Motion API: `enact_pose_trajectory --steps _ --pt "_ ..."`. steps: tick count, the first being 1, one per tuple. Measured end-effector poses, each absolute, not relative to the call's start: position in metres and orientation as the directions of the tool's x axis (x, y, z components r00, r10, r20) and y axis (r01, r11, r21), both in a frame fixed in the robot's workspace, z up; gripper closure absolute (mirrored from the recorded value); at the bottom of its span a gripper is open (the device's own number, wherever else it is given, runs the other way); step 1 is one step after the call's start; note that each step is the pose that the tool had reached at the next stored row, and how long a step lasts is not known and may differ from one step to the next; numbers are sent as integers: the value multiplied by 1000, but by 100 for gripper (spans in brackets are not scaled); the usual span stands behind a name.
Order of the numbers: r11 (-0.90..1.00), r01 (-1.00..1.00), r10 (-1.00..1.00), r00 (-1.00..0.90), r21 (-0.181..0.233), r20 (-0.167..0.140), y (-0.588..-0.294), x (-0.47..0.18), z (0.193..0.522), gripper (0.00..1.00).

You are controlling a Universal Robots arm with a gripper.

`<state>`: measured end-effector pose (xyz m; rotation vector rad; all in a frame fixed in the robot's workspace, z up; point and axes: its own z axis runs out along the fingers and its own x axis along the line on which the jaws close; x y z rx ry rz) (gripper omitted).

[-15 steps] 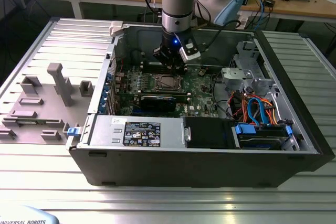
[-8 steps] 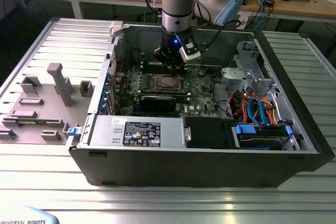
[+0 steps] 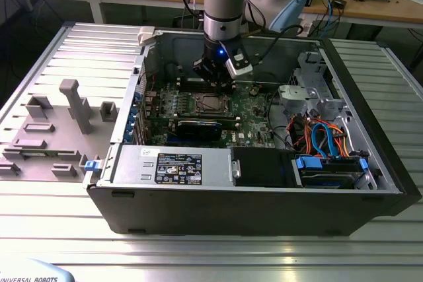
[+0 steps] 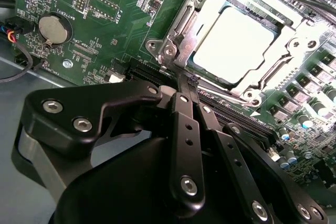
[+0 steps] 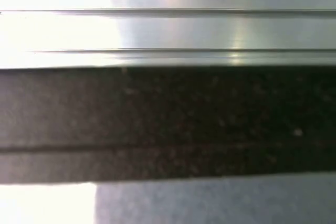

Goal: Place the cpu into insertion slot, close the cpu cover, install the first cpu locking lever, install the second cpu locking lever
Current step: 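Install the first cpu locking lever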

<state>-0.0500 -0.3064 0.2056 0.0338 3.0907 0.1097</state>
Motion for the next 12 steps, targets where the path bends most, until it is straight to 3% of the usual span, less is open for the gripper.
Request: enact_pose_trajectory --steps 12 --pt "997 20 24 -999 72 -48 -308 -50 204 89"
